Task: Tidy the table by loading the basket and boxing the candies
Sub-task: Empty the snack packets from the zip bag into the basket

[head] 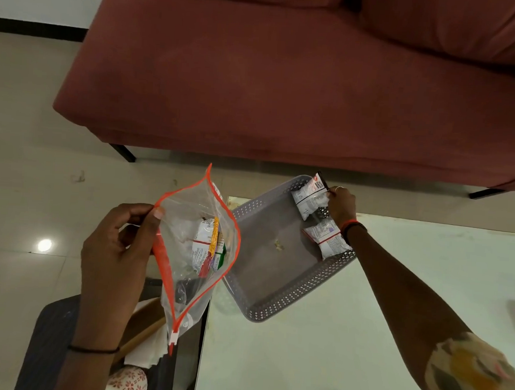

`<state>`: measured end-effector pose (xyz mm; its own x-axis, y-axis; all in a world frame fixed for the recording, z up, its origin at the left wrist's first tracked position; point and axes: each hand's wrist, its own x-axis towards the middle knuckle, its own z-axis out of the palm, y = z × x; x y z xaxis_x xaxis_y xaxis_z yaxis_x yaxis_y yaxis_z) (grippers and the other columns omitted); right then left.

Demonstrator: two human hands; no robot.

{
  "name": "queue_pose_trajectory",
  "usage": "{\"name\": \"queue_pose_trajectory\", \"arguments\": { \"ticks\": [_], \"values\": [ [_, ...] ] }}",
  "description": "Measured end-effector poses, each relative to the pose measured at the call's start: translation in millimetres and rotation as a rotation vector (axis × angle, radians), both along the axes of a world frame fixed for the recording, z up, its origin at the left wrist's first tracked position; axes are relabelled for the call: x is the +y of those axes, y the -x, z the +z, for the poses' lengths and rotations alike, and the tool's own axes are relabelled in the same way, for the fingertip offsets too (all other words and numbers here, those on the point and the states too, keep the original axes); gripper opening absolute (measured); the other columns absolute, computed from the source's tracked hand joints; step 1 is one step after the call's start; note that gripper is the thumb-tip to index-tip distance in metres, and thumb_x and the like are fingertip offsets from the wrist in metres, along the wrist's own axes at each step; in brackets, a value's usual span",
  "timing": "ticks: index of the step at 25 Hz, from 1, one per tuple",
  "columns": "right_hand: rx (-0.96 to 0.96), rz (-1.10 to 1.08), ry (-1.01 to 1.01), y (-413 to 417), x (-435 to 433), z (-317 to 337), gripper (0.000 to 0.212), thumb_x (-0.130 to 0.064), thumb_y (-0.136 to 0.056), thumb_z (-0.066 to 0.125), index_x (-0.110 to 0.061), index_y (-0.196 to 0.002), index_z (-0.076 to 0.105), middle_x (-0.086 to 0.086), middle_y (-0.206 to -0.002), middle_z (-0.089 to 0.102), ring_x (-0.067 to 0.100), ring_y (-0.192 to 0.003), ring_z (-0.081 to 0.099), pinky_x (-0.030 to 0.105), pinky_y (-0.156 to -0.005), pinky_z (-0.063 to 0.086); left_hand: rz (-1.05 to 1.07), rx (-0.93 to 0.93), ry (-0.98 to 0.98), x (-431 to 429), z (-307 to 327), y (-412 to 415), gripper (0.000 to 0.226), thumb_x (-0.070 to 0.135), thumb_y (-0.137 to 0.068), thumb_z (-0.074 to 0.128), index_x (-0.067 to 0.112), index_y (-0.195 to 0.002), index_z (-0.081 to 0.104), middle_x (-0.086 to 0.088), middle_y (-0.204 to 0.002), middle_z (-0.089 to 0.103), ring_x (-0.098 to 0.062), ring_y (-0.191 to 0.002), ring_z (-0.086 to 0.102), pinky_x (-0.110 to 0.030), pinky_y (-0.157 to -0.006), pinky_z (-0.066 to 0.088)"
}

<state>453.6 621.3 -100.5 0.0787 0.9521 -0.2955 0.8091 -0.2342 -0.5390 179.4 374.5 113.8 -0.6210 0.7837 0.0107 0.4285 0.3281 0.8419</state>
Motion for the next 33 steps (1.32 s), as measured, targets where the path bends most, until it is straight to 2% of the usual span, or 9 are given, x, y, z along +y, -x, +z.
{"name": "queue_pose_trajectory", "arguments": {
  "ticks": [9, 13, 16, 18, 23, 25, 27, 30, 33],
  "values": [
    [-0.076, 0.068, -0.112, -4, 10, 9, 0.023, -0.003, -0.090, 0.052, 0.004, -0.106, 0.067, 0.022, -0.110, 0.068, 0.032, -0.101, 0.064, 0.038, -0.089, 0.051, 0.002, 0.036, 0.000, -4, -1, -10, 0.024, 0.028, -0.087, 0.052, 0.010, -0.100, 0.062, -0.004, -0.085, 0.062, 0.009, -0.071, 0.061, 0.001, -0.061, 0.046],
    [0.112, -0.046, -0.147, 0, -2, 42, 0.025, -0.008, -0.090, 0.054, -0.001, -0.111, 0.066, 0.018, -0.115, 0.067, 0.028, -0.104, 0.064, 0.036, -0.093, 0.051, 0.012, 0.018, 0.017, -8, 5, -25, 0.012, 0.026, -0.089, 0.053, 0.018, -0.095, 0.060, 0.004, -0.082, 0.063, -0.007, -0.068, 0.061, 0.001, -0.061, 0.045],
    [0.293, -0.021, -0.236, 9, -33, 94, 0.017, -0.016, -0.088, 0.063, -0.004, -0.099, 0.068, 0.011, -0.099, 0.072, 0.019, -0.086, 0.066, 0.019, -0.076, 0.050, 0.018, -0.028, -0.001, -9, 11, -42, 0.009, 0.024, -0.089, 0.055, 0.018, -0.094, 0.060, 0.012, -0.082, 0.060, -0.011, -0.074, 0.061, -0.001, -0.060, 0.045],
    [0.384, 0.061, -0.286, 11, -65, 145, 0.012, -0.021, -0.085, 0.068, -0.010, -0.089, 0.068, 0.001, -0.085, 0.070, 0.001, -0.070, 0.061, 0.002, -0.063, 0.044, -0.001, -0.017, -0.006, -8, 15, -52, 0.009, 0.023, -0.089, 0.055, 0.018, -0.094, 0.060, 0.013, -0.082, 0.060, -0.011, -0.075, 0.061, -0.004, -0.062, 0.047],
    [0.686, 0.704, -0.396, 10, -140, 276, 0.006, -0.032, -0.078, 0.071, -0.031, -0.083, 0.072, -0.024, -0.078, 0.072, -0.008, -0.077, 0.066, 0.001, -0.069, 0.047, -0.060, 0.031, 0.024, -7, 21, -79, 0.014, 0.021, -0.090, 0.054, 0.010, -0.096, 0.062, -0.001, -0.083, 0.062, -0.020, -0.074, 0.062, -0.022, -0.066, 0.052],
    [0.484, 1.059, -0.312, 20, -154, 283, 0.016, -0.022, -0.083, 0.066, -0.022, -0.097, 0.074, -0.009, -0.095, 0.076, 0.002, -0.091, 0.065, 0.006, -0.075, 0.045, -0.090, 0.051, 0.031, -10, 23, -97, 0.017, 0.021, -0.090, 0.054, 0.006, -0.096, 0.062, -0.008, -0.087, 0.065, -0.023, -0.074, 0.063, -0.024, -0.069, 0.052],
    [0.081, 1.275, -0.189, 31, -166, 256, 0.028, -0.007, -0.092, 0.054, -0.009, -0.118, 0.065, 0.008, -0.115, 0.070, 0.014, -0.098, 0.065, 0.011, -0.079, 0.043, -0.113, 0.061, 0.035, -14, 26, -116, 0.021, 0.022, -0.090, 0.054, 0.005, -0.099, 0.062, -0.012, -0.091, 0.066, -0.024, -0.077, 0.064, -0.026, -0.073, 0.053],
    [-0.326, 1.391, -0.018, 33, -190, 202, 0.032, -0.003, -0.097, 0.036, 0.000, -0.124, 0.054, 0.020, -0.124, 0.058, 0.033, -0.114, 0.057, 0.029, -0.090, 0.041, -0.127, 0.078, 0.037, -19, 31, -147, 0.019, 0.022, -0.090, 0.055, 0.007, -0.100, 0.061, -0.006, -0.093, 0.064, -0.018, -0.082, 0.061, -0.017, -0.075, 0.049],
    [-0.583, 1.372, 0.040, 22, -202, 157, 0.029, -0.005, -0.096, 0.043, 0.000, -0.119, 0.059, 0.018, -0.123, 0.061, 0.037, -0.117, 0.056, 0.040, -0.092, 0.045, -0.197, 0.102, 0.014, -24, 35, -172, 0.016, 0.020, -0.089, 0.056, 0.009, -0.098, 0.062, 0.001, -0.090, 0.060, -0.010, -0.079, 0.058, -0.004, -0.071, 0.042]
  ]
}}
